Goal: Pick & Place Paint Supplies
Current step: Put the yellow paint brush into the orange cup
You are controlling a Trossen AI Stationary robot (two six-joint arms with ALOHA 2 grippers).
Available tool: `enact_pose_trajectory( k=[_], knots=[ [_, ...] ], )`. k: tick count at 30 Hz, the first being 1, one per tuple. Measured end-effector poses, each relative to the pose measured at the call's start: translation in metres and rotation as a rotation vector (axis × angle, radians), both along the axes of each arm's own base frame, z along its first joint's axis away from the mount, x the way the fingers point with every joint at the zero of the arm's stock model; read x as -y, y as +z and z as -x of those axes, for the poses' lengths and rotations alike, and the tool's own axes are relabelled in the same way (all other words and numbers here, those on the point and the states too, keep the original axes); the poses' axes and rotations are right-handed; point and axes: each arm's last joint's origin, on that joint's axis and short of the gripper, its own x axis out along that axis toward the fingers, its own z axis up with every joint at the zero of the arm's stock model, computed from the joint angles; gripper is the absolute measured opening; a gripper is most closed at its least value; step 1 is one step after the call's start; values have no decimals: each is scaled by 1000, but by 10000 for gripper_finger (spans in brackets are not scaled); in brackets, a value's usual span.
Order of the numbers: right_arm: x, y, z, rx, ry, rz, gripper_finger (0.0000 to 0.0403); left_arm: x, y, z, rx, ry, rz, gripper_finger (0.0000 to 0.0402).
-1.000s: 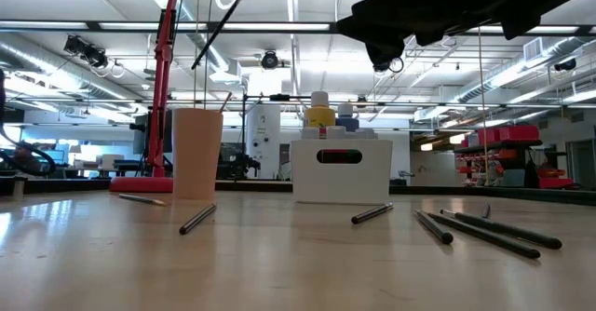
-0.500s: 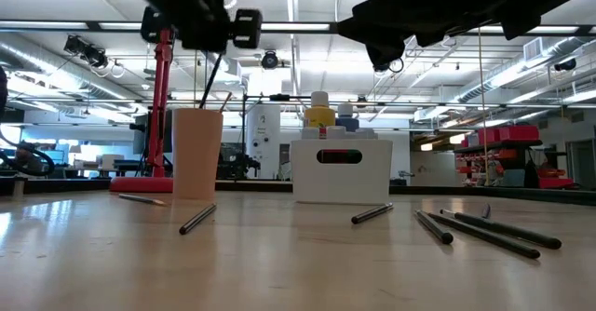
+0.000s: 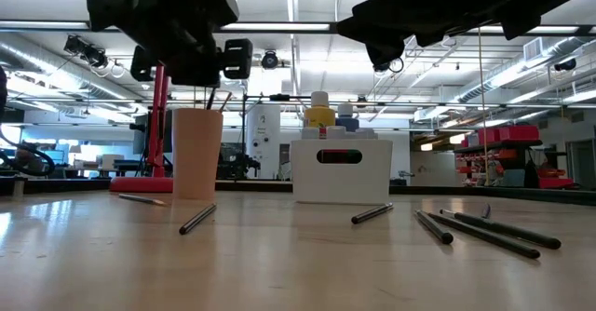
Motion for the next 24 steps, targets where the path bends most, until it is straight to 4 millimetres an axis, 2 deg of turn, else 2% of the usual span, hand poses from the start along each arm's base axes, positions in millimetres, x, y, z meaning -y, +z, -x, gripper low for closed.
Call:
enact_pose_trajectory(
  k=[14, 24],
  knots=[
    [0, 0, 0, -1, 0, -1, 157, 1, -2, -2, -97, -54, 81, 37],
    [0, 0, 0, -1, -1, -4, 157, 1, -3, -2, -100, -64, 106, 78]
  ],
)
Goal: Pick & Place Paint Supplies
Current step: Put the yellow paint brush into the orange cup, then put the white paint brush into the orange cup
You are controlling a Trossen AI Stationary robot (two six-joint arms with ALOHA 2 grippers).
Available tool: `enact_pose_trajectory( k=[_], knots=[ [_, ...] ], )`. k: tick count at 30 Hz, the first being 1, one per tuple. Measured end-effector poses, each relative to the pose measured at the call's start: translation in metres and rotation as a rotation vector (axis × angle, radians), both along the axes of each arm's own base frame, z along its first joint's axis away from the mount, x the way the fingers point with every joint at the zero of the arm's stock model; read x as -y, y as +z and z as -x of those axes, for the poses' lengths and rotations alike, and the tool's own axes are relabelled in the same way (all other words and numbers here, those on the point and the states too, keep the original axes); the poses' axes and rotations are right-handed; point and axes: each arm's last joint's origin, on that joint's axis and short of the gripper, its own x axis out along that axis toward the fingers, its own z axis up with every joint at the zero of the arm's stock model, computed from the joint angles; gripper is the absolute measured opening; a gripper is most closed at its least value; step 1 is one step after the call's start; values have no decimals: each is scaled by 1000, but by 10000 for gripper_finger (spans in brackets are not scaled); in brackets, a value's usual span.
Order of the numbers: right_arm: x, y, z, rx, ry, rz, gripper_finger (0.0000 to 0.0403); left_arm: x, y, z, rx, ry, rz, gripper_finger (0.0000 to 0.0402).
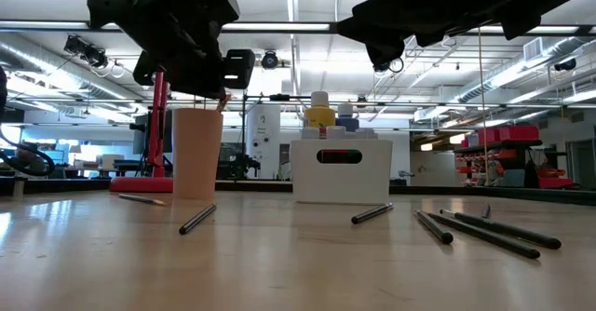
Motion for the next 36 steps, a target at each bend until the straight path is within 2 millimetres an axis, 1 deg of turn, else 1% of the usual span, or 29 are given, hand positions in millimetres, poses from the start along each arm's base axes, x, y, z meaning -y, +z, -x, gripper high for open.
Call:
enact_pose_trajectory(
  k=[2, 4, 7, 11, 15, 20, 23, 28, 31, 34, 36],
  knots=[
    [0, 0, 0, -3, 0, 1, 157, 0, 0, 0, -1, -2, 1, 87],
    [0, -2, 1, -20, -1, 1, 157, 2, 5, 0, -18, -15, -3, 94],
    [1, -5, 4, -76, -3, 17, 157, 5, 21, -4, -45, -50, -5, 101],
    [3, -7, 10, -144, -29, 76, 157, 11, 49, -11, -89, -122, 2, 103],
    [6, -5, 24, -233, -2, 159, 157, 13, 76, -14, -114, -230, 65, 103],
    [11, -5, 47, -417, -13, 157, 157, 16, 99, -9, -119, -363, 128, 104],
    [15, -5, 60, -527, -64, 113, 157, 17, 106, -4, -142, -392, 112, 104],
    [17, -19, 71, -735, -103, 77, 157, 17, 107, -2, -155, -374, 82, 104],
    [20, -31, 76, -863, -142, 129, 157, 15, 107, -3, -149, -362, 80, 104],
    [24, -42, 77, -946, -179, 197, 157, 12, 106, -4, -152, -351, 81, 104],
    [26, -48, 74, -964, -194, 216, 157, 10, 106, -4, -152, -344, 80, 104]
  ],
)
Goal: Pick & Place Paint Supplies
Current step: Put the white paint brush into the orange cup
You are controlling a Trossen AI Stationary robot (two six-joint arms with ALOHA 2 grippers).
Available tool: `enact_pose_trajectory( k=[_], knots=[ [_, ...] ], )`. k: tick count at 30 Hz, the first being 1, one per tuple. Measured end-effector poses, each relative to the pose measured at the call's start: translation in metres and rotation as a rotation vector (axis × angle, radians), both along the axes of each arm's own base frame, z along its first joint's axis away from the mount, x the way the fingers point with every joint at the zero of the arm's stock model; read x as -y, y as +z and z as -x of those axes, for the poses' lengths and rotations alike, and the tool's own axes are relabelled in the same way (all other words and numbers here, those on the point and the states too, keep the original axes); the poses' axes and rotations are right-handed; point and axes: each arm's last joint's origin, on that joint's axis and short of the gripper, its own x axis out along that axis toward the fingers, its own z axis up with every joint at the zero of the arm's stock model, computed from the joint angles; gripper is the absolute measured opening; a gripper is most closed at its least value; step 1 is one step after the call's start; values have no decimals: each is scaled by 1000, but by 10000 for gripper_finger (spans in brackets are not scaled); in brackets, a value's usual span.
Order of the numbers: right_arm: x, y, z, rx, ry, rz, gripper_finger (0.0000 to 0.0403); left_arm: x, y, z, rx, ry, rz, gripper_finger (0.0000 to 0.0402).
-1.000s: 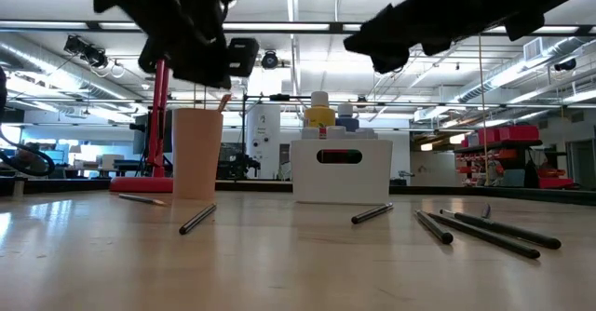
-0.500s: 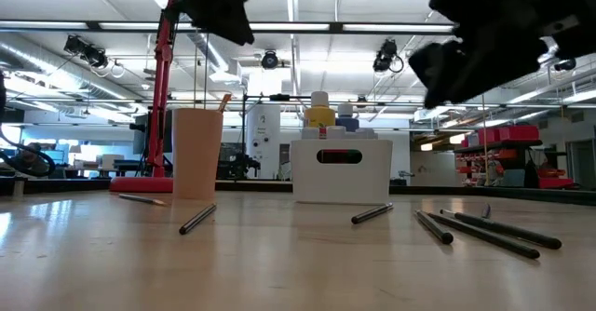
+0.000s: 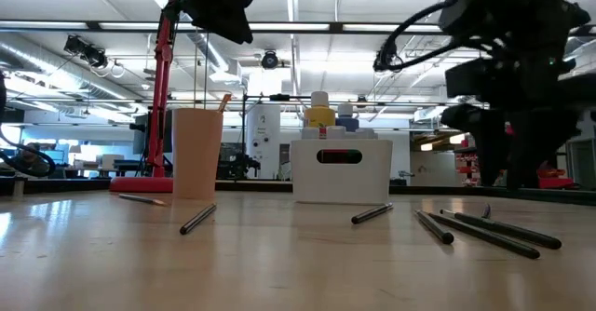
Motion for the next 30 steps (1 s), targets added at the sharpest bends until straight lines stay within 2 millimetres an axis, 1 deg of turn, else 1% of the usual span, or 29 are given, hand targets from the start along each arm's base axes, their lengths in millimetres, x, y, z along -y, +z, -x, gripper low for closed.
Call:
enact_pose_trajectory(
  k=[7, 9, 13, 18, 21, 25, 30],
  knots=[
    [5, -18, -6, -77, 48, 47, 157, -6, 1, -1, -20, 9, -15, 104],
    [5, -22, -7, -90, 64, 85, 157, -7, 1, -1, -28, 9, -20, 104],
    [6, -22, -9, -80, 118, 124, 157, -8, 1, -1, -44, 0, -31, 104],
    [6, -21, -11, -50, 126, 143, 157, -8, 1, -1, -52, -2, -35, 104],
    [6, -21, -13, -44, 179, 158, 157, -8, 1, -1, -66, -7, -46, 104],
    [8, -26, -14, -75, 201, 158, 141, -8, 1, -1, -73, -12, -47, 104],
    [11, -30, -15, -106, 207, 129, 103, -7, 0, -2, -78, -36, -26, 104]
  ],
)
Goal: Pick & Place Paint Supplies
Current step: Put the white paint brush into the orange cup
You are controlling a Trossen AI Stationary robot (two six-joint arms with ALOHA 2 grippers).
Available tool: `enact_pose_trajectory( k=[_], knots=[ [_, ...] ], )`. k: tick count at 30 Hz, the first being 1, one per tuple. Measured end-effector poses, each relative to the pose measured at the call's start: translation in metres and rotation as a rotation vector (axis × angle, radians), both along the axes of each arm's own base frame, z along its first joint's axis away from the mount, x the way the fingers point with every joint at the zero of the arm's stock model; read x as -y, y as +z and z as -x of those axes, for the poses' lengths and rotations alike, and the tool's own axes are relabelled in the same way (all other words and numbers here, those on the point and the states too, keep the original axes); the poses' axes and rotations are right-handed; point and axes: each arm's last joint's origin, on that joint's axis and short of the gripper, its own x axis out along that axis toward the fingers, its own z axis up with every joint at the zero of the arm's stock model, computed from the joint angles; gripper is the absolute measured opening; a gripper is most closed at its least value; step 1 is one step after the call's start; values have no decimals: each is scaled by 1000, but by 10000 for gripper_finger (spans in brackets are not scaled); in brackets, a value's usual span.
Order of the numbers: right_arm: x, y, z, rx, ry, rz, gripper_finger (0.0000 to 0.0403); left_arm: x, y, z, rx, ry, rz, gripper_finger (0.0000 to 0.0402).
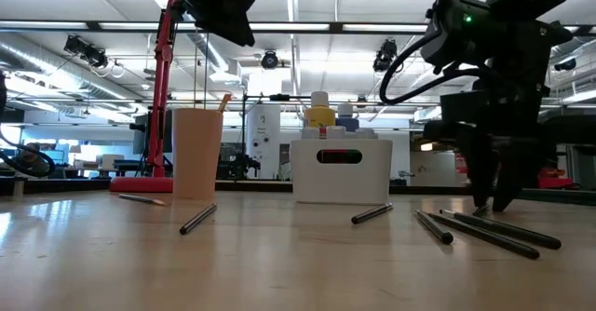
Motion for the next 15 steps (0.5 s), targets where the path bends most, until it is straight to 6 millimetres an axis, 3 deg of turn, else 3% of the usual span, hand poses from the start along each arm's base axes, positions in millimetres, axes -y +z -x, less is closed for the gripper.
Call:
enact_pose_trajectory(
  k=[8, 15],
  knots=[
    [0, -1, 1, -21, 71, 0, 13, 1, 0, 0, -7, -20, 14, 104],
    [-6, 12, -3, -67, 147, 1, 8, 2, -1, -2, -40, -75, 25, 104]
  ],
)
